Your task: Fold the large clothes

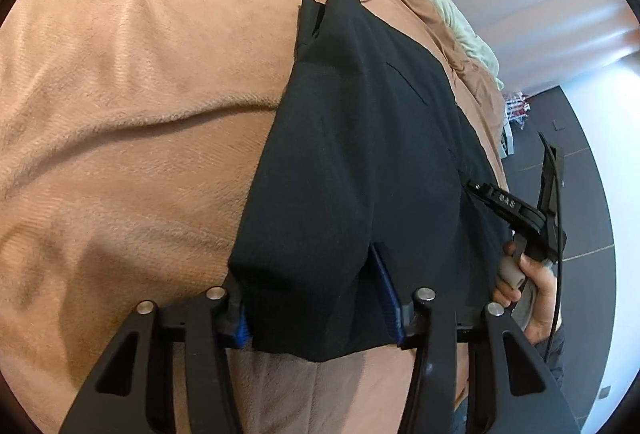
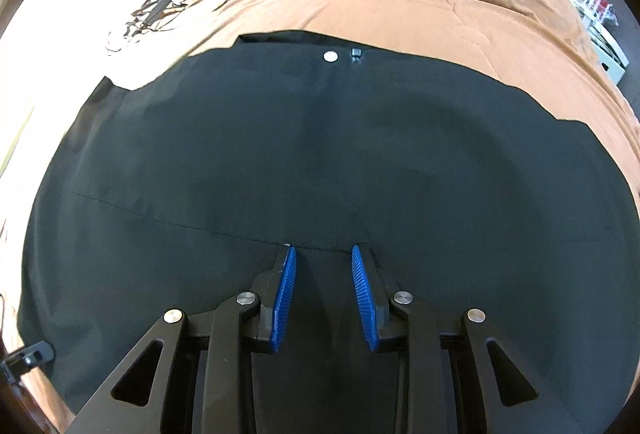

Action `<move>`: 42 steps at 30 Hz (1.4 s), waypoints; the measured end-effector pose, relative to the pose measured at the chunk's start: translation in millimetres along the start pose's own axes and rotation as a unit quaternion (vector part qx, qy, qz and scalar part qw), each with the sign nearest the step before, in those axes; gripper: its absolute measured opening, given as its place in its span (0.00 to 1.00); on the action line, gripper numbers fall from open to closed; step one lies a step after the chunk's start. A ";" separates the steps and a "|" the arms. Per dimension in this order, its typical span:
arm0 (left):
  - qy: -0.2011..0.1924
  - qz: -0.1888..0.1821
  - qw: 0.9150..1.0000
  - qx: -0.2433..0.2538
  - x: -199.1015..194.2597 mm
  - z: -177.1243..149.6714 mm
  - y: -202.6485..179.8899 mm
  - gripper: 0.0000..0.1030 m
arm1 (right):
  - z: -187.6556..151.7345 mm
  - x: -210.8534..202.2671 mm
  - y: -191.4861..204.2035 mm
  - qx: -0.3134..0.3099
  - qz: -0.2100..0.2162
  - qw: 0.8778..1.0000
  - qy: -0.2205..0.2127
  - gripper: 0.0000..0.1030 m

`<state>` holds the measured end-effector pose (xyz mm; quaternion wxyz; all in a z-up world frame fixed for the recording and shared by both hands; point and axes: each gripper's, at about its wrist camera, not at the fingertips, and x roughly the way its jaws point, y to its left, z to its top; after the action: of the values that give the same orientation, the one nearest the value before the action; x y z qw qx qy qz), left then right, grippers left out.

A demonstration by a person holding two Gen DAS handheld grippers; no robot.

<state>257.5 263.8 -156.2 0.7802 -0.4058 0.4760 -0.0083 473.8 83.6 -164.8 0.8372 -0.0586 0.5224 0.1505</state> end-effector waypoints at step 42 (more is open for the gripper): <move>-0.011 -0.113 0.960 0.255 -2.7 -3.8 -351.7 0.14 | -174.0 -119.7 -101.1 0.123 0.183 0.971 -0.095 0.14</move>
<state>384.4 26.6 70.4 0.8570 -0.2448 0.4005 -0.2127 307.4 -79.5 -141.7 0.8420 0.1561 0.4572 0.2400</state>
